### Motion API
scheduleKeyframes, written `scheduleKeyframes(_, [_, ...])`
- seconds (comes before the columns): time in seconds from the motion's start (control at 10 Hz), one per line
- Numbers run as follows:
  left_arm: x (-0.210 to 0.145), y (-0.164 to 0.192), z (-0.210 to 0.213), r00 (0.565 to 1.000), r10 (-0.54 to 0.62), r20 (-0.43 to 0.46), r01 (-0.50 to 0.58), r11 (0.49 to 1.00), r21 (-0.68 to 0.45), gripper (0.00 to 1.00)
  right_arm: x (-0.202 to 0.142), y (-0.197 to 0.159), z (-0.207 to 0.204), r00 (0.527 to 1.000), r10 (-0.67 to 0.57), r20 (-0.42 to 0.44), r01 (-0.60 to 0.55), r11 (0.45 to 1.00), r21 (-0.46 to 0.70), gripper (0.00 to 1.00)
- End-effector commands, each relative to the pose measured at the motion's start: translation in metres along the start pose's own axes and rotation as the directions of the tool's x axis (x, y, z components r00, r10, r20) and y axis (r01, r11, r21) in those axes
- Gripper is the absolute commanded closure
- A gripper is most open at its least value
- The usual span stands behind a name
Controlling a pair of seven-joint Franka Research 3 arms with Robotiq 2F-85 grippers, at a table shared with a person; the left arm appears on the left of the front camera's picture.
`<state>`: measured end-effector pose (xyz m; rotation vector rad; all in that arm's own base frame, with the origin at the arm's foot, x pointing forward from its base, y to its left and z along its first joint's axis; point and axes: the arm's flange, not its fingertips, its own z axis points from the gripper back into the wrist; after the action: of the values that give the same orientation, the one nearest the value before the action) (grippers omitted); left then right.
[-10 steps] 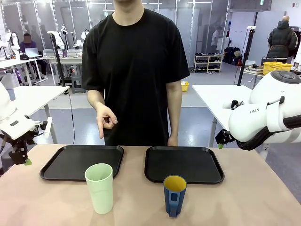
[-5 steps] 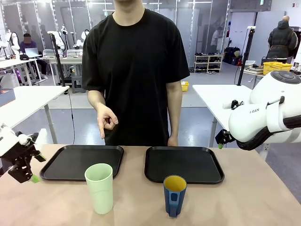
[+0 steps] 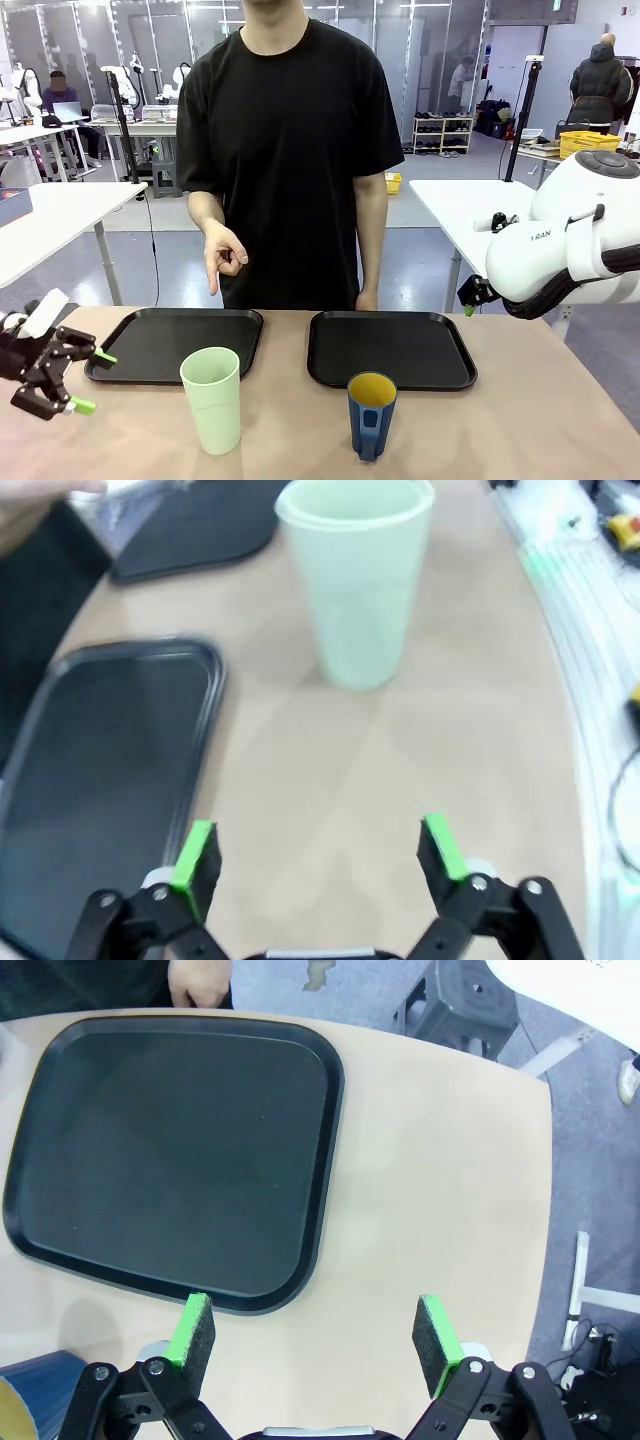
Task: Sort and store the cups by type.
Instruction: Pick up the Reusable plastic cup.
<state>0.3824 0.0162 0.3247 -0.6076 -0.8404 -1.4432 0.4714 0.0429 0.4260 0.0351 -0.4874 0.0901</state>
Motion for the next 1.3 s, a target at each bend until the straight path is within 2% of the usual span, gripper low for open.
scheduleKeyframes(0.0, [-0.016, 0.012, -0.017, 0.996, 0.024, 0.091, -0.013, 0.993, -0.116, 0.0, 0.0, -0.001, -0.002, 1.0, 0.012, 0.001, -0.012, 1.0, -0.008, 0.0])
scheduleKeyframes(0.3, [-0.015, 0.024, -0.039, 0.953, 0.069, 0.296, -0.037, 0.993, -0.113, 0.0, 0.0, -0.001, -0.002, 1.0, 0.012, 0.001, -0.012, 1.0, -0.008, 0.0])
scheduleKeyframes(0.4, [-0.017, 0.027, -0.044, 0.959, 0.074, 0.273, -0.06, 0.996, -0.058, 0.0, 0.0, -0.001, -0.002, 1.0, 0.012, 0.001, -0.012, 1.0, -0.008, 0.0])
scheduleKeyframes(0.5, [-0.009, 0.008, -0.037, 0.97, 0.072, 0.233, -0.042, 0.99, -0.132, 0.0, 0.0, -0.001, -0.002, 1.0, 0.012, 0.001, -0.012, 1.0, -0.008, 0.0])
scheduleKeyframes(1.0, [-0.009, 0.008, -0.037, 0.97, 0.072, 0.233, -0.042, 0.99, -0.132, 0.0, 0.0, -0.001, -0.002, 1.0, 0.012, 0.001, -0.012, 1.0, -0.008, 0.0])
scheduleKeyframes(1.2, [-0.017, 0.021, -0.05, 0.962, 0.077, 0.263, -0.048, 0.992, -0.114, 0.0, 0.0, -0.001, -0.002, 1.0, 0.012, 0.001, -0.012, 1.0, -0.008, 0.0])
